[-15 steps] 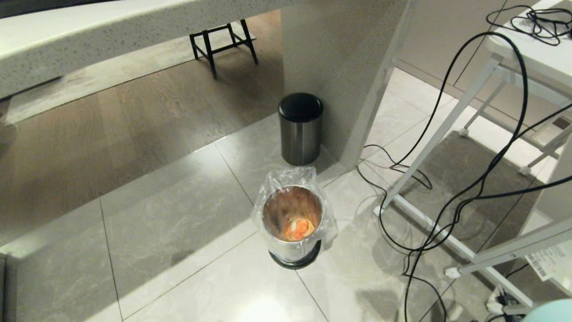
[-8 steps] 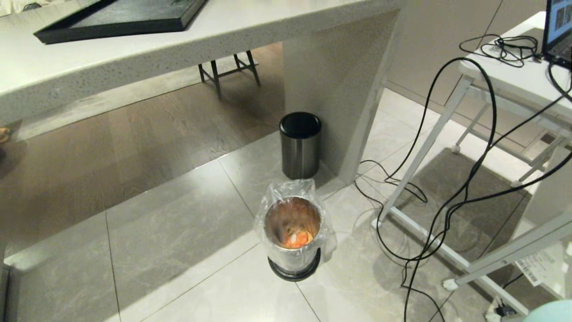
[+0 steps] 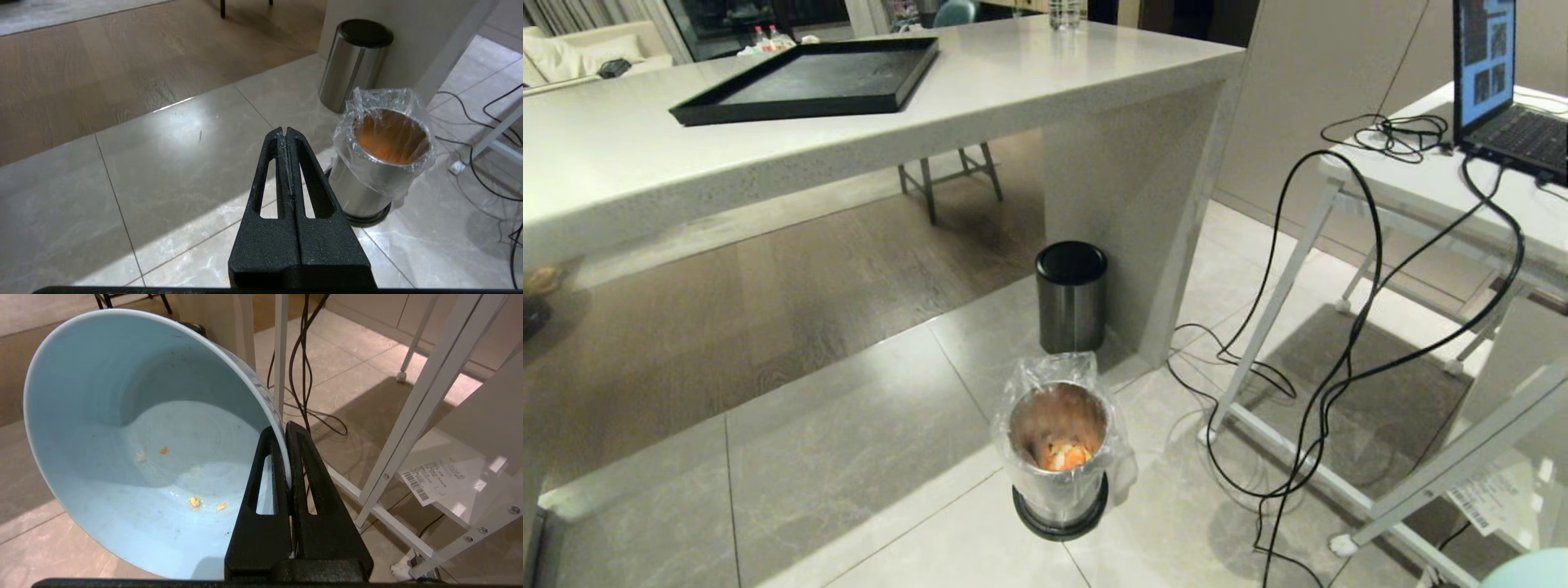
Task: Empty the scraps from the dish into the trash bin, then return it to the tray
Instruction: Put the bowl back to the table
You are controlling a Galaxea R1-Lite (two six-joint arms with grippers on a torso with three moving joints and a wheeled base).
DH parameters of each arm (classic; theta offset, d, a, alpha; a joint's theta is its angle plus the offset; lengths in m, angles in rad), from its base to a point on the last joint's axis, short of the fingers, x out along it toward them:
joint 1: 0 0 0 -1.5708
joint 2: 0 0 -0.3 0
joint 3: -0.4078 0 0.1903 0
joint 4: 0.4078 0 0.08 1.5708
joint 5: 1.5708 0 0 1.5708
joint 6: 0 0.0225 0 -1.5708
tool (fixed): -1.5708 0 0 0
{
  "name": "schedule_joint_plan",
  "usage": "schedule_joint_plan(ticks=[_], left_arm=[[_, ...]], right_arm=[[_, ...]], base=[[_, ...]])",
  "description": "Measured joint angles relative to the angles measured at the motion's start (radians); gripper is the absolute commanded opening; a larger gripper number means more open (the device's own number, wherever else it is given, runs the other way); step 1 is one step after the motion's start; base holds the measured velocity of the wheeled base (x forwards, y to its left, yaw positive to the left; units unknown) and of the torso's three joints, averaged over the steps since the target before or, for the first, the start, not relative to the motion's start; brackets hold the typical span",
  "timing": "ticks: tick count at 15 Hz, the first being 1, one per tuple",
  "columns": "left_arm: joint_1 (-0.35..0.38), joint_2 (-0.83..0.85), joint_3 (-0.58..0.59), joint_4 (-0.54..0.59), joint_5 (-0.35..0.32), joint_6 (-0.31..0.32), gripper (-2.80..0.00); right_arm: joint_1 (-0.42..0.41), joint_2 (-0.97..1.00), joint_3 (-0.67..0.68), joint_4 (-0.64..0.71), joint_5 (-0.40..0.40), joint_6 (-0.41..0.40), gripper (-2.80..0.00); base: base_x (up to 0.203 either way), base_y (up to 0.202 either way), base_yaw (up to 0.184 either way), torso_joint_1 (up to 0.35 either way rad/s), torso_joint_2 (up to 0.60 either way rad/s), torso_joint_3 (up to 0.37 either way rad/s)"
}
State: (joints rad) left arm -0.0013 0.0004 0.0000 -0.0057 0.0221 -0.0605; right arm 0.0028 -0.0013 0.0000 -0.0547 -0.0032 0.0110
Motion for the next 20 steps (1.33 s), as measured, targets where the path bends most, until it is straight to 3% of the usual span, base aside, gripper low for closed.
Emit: schedule_joint_plan(ticks=[20], left_arm=[[0.0, 0.0, 0.0, 0.0, -0.001, 0.0, -2.8]], right_arm=[[0.0, 0.0, 0.0, 0.0, 0.0, 0.001, -2.8]], base=[[0.0, 0.0, 0.0, 0.001, 0.0, 0.012]])
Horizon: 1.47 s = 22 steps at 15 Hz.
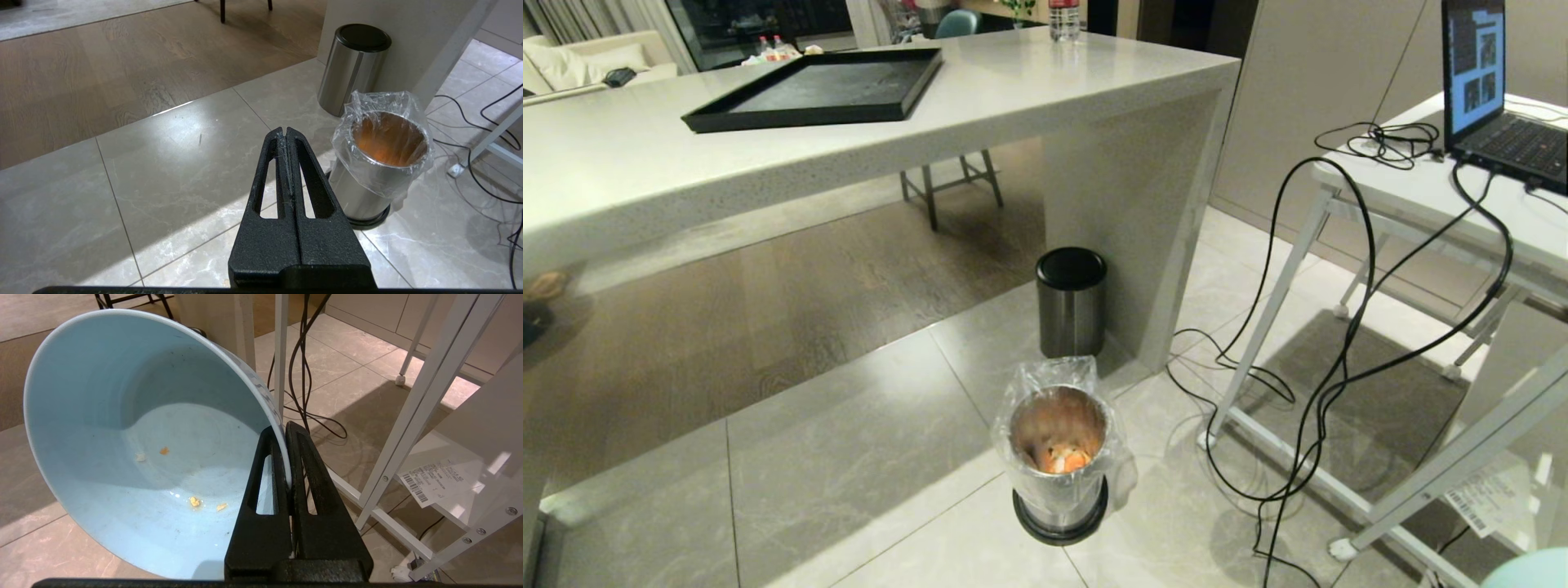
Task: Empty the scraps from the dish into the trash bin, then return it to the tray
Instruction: Put the bowl back to the table
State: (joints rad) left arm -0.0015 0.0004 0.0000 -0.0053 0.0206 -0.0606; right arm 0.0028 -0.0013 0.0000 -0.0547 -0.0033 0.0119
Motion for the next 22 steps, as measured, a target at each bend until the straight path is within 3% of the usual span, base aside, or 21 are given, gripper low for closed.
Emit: schedule_joint_plan(ticks=[22], left_arm=[[0.001, 0.0, 0.0, 0.0, 0.002, 0.003, -2.8]], right_arm=[[0.0, 0.0, 0.0, 0.001, -0.001, -0.001, -2.8]], base=[[0.0, 0.0, 0.0, 0.0, 0.0, 0.0]])
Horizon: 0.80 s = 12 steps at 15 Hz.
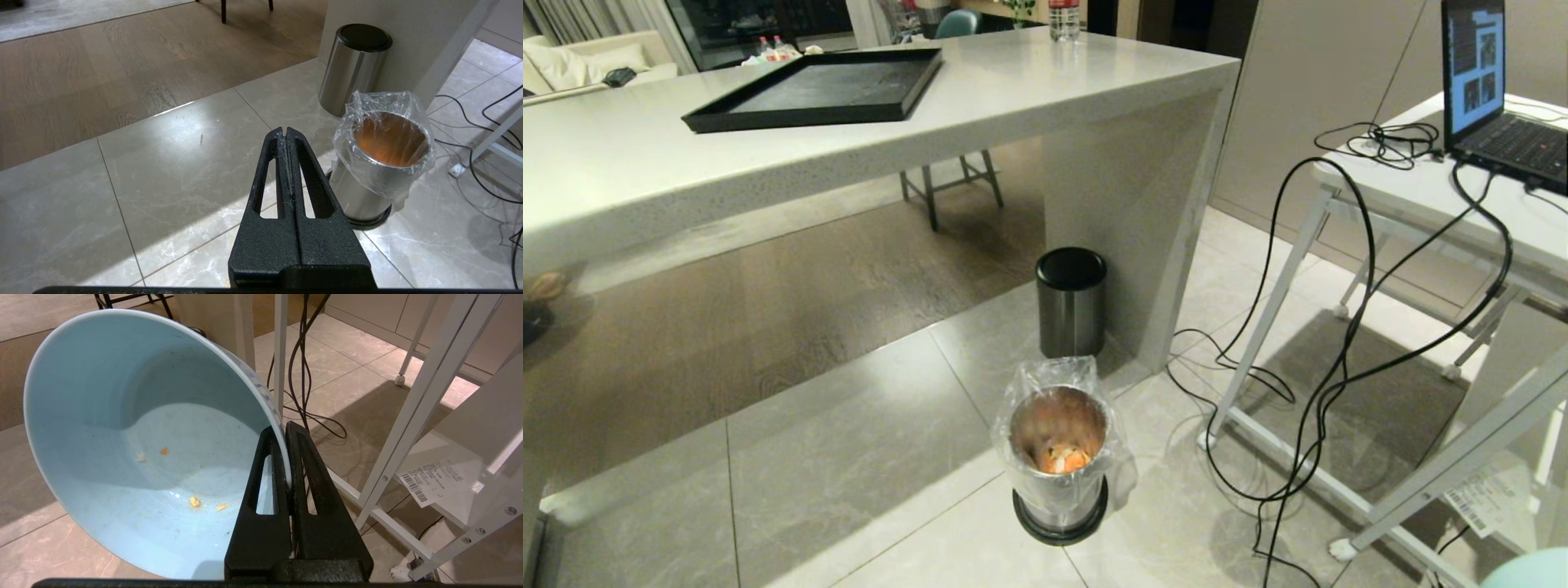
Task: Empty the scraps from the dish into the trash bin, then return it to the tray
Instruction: Put the bowl back to the table
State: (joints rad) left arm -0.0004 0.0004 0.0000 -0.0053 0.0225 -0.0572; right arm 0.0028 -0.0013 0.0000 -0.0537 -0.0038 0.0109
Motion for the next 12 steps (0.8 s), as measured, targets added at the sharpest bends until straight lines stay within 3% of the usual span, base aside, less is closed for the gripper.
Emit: schedule_joint_plan(ticks=[4, 12], left_arm=[[0.0, 0.0, 0.0, 0.0, -0.001, 0.0, -2.8], [0.0, 0.0, 0.0, 0.0, 0.0, 0.0, -2.8]], right_arm=[[0.0, 0.0, 0.0, 0.003, -0.001, -0.002, -2.8], [0.0, 0.0, 0.0, 0.004, 0.0, -0.002, -2.8]], base=[[0.002, -0.001, 0.023, 0.001, 0.0, 0.001], [0.001, -0.009, 0.168, 0.001, 0.0, 0.003]])
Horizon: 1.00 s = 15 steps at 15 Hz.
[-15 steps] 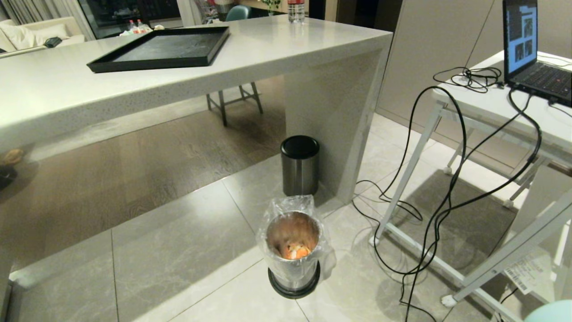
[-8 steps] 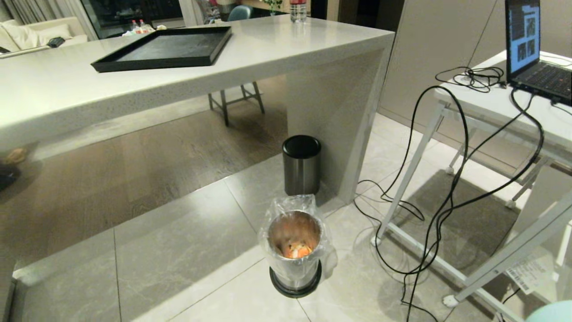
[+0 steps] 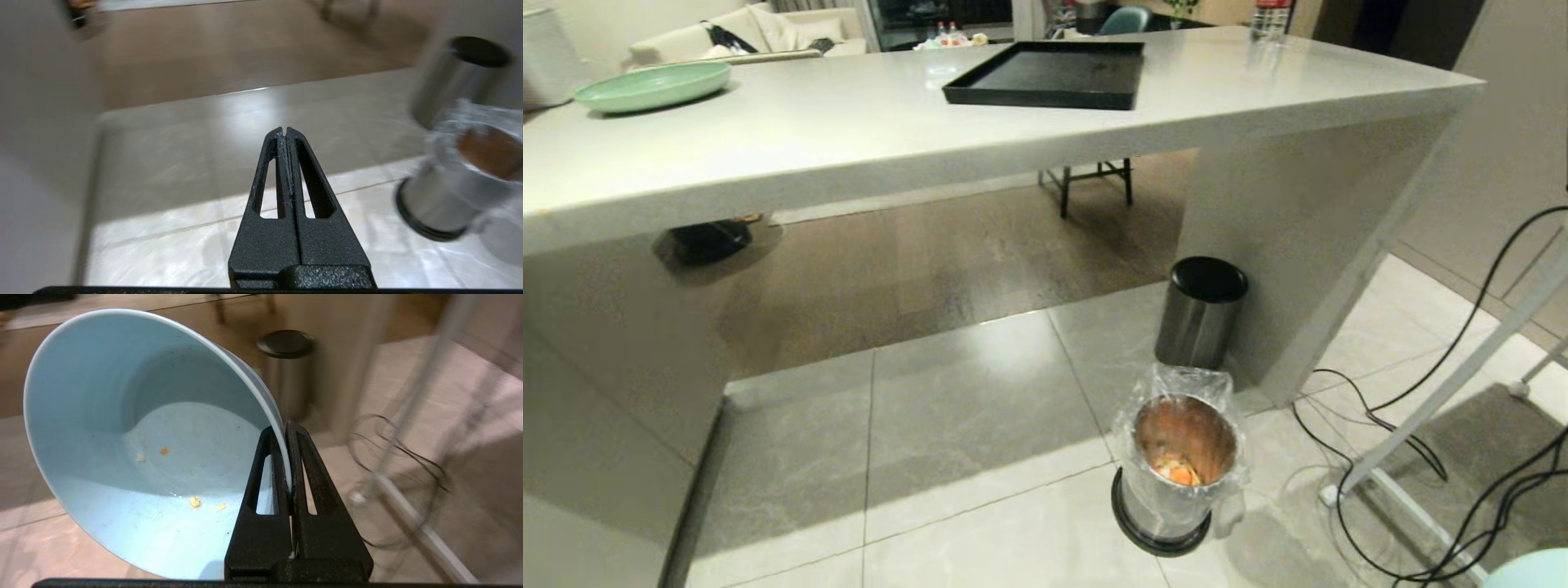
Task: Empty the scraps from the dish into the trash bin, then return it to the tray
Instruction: Put the bowl back to the table
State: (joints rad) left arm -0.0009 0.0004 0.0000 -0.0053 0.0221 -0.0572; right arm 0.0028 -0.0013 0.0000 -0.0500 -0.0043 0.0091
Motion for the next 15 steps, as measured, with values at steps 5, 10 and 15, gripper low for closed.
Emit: schedule_joint_plan(ticks=[5, 10, 15], left_arm=[[0.0, 0.0, 0.0, 0.0, 0.0, 0.0, -2.8], [0.001, 0.0, 0.0, -0.002, 0.0, 0.0, -2.8], [0.0, 0.0, 0.0, 0.0, 0.0, 0.0, -2.8]], right_arm=[[0.0, 0.0, 0.0, -0.004, 0.0, -0.004, -2.8], [0.001, 0.0, 0.0, -0.002, -0.001, 0.002, -2.8], [0.0, 0.0, 0.0, -0.006, 0.001, 0.002, -2.8]], base=[[-0.001, -0.009, 0.171, 0.002, 0.0, 0.001], [0.0, -0.001, 0.04, 0.001, 0.0, 0.002], [0.0, 0.0, 0.0, 0.0, 0.0, 0.0]])
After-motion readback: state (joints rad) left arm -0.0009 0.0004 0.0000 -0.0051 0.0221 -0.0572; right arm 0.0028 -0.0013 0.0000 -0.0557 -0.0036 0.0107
